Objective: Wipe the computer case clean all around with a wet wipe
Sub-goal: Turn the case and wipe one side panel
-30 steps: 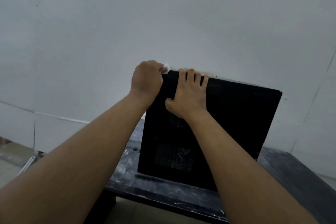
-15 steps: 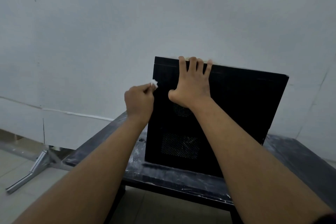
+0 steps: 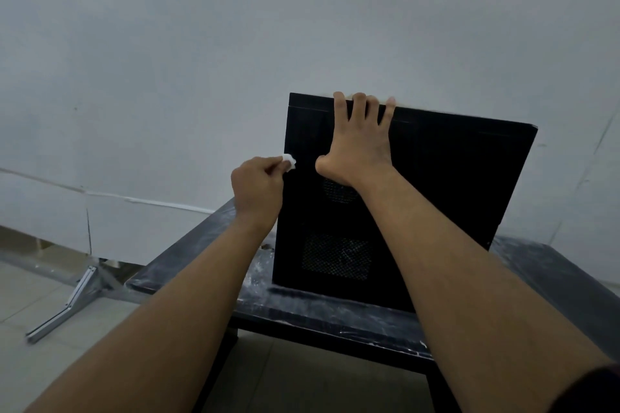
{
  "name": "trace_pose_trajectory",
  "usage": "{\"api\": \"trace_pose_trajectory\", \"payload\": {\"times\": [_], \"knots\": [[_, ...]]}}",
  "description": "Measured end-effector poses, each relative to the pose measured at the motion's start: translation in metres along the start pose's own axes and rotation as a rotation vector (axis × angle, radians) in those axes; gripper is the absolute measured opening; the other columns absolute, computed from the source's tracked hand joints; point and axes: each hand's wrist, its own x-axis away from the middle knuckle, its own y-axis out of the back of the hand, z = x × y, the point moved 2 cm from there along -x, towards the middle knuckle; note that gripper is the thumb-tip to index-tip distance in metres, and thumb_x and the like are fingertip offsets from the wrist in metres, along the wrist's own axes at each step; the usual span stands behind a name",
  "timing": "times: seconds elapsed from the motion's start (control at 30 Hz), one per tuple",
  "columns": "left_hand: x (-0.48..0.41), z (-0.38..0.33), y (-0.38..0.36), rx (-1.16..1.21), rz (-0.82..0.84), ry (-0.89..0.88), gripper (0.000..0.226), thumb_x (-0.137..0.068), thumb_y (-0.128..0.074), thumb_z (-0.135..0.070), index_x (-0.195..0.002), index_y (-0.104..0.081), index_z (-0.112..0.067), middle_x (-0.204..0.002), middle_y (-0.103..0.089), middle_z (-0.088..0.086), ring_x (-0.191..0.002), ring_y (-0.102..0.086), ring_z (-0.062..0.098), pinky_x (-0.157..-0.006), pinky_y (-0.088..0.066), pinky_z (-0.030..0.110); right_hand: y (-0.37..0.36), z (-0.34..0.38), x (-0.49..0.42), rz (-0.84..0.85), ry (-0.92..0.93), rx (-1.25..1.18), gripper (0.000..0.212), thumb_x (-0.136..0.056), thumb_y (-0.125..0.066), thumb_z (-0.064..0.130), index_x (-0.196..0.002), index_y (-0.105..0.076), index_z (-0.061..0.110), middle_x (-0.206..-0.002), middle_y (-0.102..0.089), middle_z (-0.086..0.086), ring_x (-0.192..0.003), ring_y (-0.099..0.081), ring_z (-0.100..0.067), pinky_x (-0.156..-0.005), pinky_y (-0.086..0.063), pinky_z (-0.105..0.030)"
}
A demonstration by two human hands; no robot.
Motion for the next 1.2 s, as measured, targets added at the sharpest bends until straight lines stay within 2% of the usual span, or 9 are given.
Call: {"api": "trace_pose_trajectory", "payload": {"times": [0.17,0.33,0.47,0.57,0.7,0.8,0.87,1.1,1.2], "knots": [[0.041,0.033,-0.005,-0.079,0.123,0.089,0.021,-0.099,-0.072,-0.02,-0.084,-0.083,-0.012,-0.075,-0.076,0.002,-0.071,-0.068,0.015,-0.071,-0.052,0.026,0.0,0.0,0.0,0.006,-0.007,0.0,0.118,-0.063,-0.062,0.06,-0.16,-0.015,0.014,-0.153,-0.028,-0.02,-0.146,-0.025,-0.046,-0.126,-0.001,-0.072],[0.099,0.076,-0.009,-0.116,0.273,0.289,0.024,-0.101,-0.073,-0.014,-0.079,-0.084,-0.017,-0.053,-0.059,-0.012,-0.047,-0.049,-0.002,-0.046,-0.037,0.009,-0.002,0.002,0.001,-0.002,-0.013,0.018,0.119,-0.064,-0.061,0.061,-0.161,-0.013,0.013,-0.153,-0.027,-0.02,-0.148,-0.024,-0.046,-0.126,0.001,-0.072],[0.075,0.059,-0.007,-0.045,0.186,0.204,0.018,-0.1,-0.072,-0.02,-0.09,-0.086,-0.021,-0.07,-0.073,-0.008,-0.066,-0.066,0.005,-0.061,-0.046,0.019,-0.003,0.001,0.001,-0.002,-0.005,0.022,0.12,-0.064,-0.063,0.06,-0.162,-0.012,0.012,-0.154,-0.026,-0.02,-0.148,-0.023,-0.046,-0.125,0.0,-0.072],[0.062,0.053,-0.009,-0.039,0.164,0.153,0.021,-0.101,-0.07,-0.025,-0.087,-0.084,-0.02,-0.069,-0.071,-0.01,-0.066,-0.063,0.004,-0.066,-0.047,0.026,-0.004,0.001,0.001,-0.003,-0.007,0.025,0.12,-0.064,-0.063,0.06,-0.162,-0.012,0.013,-0.154,-0.026,-0.021,-0.148,-0.023,-0.046,-0.126,0.001,-0.072],[0.091,0.078,-0.011,-0.161,0.229,0.223,0.022,-0.102,-0.071,-0.027,-0.086,-0.085,-0.02,-0.06,-0.067,-0.01,-0.055,-0.057,0.0,-0.051,-0.038,0.013,-0.006,0.002,0.001,-0.016,-0.01,0.032,0.12,-0.063,-0.062,0.059,-0.161,-0.013,0.012,-0.153,-0.027,-0.021,-0.148,-0.024,-0.047,-0.125,0.001,-0.072],[0.123,0.109,-0.014,-0.243,0.365,0.315,0.014,-0.099,-0.076,-0.024,-0.09,-0.087,-0.024,-0.074,-0.077,-0.003,-0.062,-0.062,0.007,-0.061,-0.051,0.023,-0.008,0.004,0.001,-0.026,-0.02,0.039,0.119,-0.062,-0.06,0.06,-0.161,-0.014,0.011,-0.153,-0.028,-0.021,-0.147,-0.025,-0.047,-0.125,0.001,-0.073],[0.139,0.125,-0.016,-0.313,0.439,0.371,0.013,-0.097,-0.079,-0.024,-0.087,-0.086,-0.023,-0.067,-0.072,-0.006,-0.06,-0.063,0.006,-0.059,-0.051,0.023,-0.009,0.005,0.001,-0.033,-0.018,0.035,0.118,-0.062,-0.059,0.059,-0.16,-0.015,0.011,-0.153,-0.028,-0.021,-0.146,-0.025,-0.047,-0.125,0.001,-0.073],[0.137,0.143,-0.022,-0.356,0.489,0.373,0.007,-0.083,-0.086,-0.018,-0.081,-0.085,-0.024,-0.075,-0.078,-0.003,-0.069,-0.074,0.016,-0.071,-0.064,0.036,-0.013,0.003,0.002,-0.055,-0.007,0.045,0.118,-0.063,-0.061,0.056,-0.161,-0.015,0.011,-0.153,-0.028,-0.021,-0.147,-0.025,-0.047,-0.125,0.001,-0.073],[0.134,0.143,-0.019,-0.343,0.488,0.371,0.023,-0.073,-0.095,-0.023,-0.092,-0.082,-0.025,-0.082,-0.08,-0.002,-0.076,-0.076,0.016,-0.074,-0.064,0.036,-0.015,0.005,0.001,-0.071,-0.013,0.049,0.118,-0.062,-0.061,0.058,-0.161,-0.016,0.011,-0.154,-0.029,-0.022,-0.147,-0.026,-0.047,-0.125,0.0,-0.073]]}}
